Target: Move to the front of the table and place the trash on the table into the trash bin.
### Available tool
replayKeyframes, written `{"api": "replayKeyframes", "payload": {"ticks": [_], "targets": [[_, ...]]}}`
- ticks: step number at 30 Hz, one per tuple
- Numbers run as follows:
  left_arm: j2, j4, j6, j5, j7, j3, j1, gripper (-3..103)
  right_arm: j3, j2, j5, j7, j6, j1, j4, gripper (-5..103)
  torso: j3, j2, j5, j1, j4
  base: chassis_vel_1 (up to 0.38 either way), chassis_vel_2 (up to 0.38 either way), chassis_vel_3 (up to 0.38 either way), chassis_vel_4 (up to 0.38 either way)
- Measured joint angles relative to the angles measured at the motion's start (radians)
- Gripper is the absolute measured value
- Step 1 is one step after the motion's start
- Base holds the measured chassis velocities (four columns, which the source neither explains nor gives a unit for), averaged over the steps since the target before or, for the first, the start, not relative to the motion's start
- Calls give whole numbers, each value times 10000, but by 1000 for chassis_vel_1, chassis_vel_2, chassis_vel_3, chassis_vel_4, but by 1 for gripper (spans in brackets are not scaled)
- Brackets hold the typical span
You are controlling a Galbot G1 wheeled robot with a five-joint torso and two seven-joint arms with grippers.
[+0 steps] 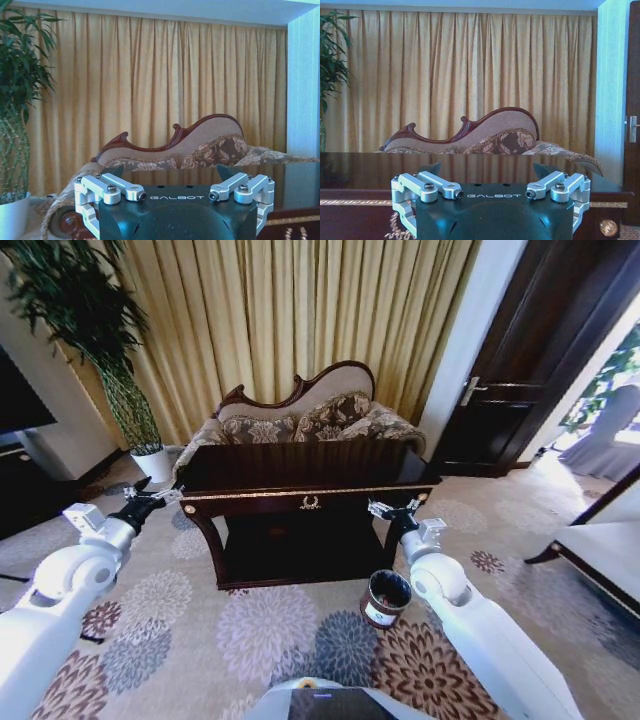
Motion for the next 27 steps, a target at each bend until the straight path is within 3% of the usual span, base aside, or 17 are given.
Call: {"api": "replayKeyframes", "payload": {"ticks": [1, 6, 27], "targets": [[6, -13, 0, 0, -4, -1, -6, 100, 28, 0, -3, 6, 9, -32, 4, 100, 0, 0, -1, -1, 11, 190, -209, -130, 253], [18, -103, -1, 0, -8, -56, 77, 100, 76, 5, -42, 7, 84, -159, 13, 100, 1, -1, 1, 0, -4, 160, -177, -154, 188], [80, -209, -4, -29, -14, -337, 366, 100, 56, 9, -64, 1, 157, -186, 36, 100, 2, -1, -2, 4, 4, 179, -171, -180, 175]]}}
